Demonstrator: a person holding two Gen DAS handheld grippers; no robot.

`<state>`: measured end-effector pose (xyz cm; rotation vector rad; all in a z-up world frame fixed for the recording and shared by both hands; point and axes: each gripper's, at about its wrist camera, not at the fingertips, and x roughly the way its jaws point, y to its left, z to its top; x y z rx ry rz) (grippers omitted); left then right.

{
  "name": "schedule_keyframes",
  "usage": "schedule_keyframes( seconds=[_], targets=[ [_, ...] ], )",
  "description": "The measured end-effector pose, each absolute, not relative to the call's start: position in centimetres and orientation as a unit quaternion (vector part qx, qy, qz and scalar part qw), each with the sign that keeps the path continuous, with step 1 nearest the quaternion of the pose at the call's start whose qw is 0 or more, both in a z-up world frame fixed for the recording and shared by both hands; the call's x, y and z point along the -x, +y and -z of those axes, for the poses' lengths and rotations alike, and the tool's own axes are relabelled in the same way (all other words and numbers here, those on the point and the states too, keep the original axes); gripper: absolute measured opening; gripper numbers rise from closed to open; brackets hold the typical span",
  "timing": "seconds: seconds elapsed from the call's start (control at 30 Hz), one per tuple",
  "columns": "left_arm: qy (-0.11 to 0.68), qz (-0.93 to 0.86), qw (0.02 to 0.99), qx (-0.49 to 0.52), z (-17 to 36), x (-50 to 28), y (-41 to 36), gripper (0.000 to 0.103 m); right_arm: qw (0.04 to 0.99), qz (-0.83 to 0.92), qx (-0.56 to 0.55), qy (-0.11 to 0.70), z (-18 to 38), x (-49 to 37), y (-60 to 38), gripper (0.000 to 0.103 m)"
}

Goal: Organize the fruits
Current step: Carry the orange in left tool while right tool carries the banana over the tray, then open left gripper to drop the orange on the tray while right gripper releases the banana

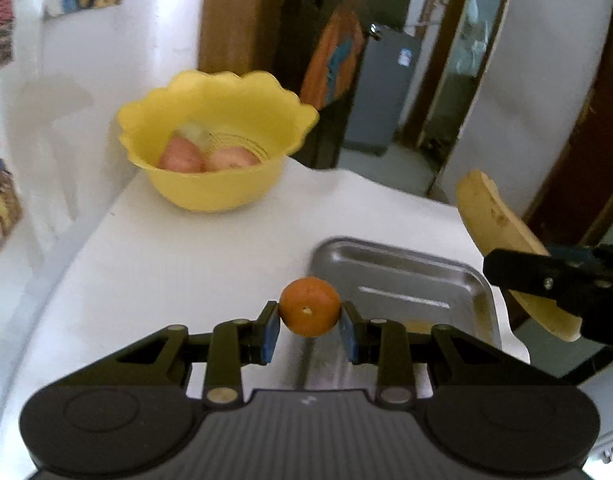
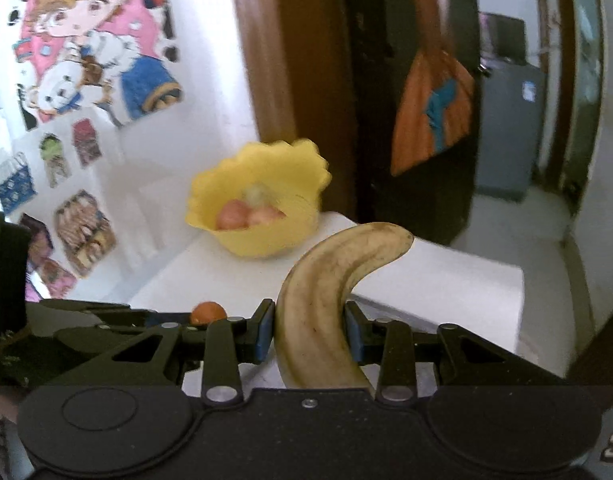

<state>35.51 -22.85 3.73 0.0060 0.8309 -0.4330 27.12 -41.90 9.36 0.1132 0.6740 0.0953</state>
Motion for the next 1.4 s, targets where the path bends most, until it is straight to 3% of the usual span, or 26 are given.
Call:
schedule_keyframes(
  seconds=[0.7, 1.4],
  targets=[
    [0.434, 0.203, 0.878, -0.021, -0.5, -34.2, -24.7, 0.036, 0.92, -0.022, -0.095, 0.38, -4.2, -26.2, -44.8, 0.039],
    [0.421, 0.202, 0.884, -0.011, 0.9, -33.8, -24.1, 0.036, 0.937, -0.025, -0.101, 0.335, -2.4, -26.3, -45.0, 0.039]
  ],
)
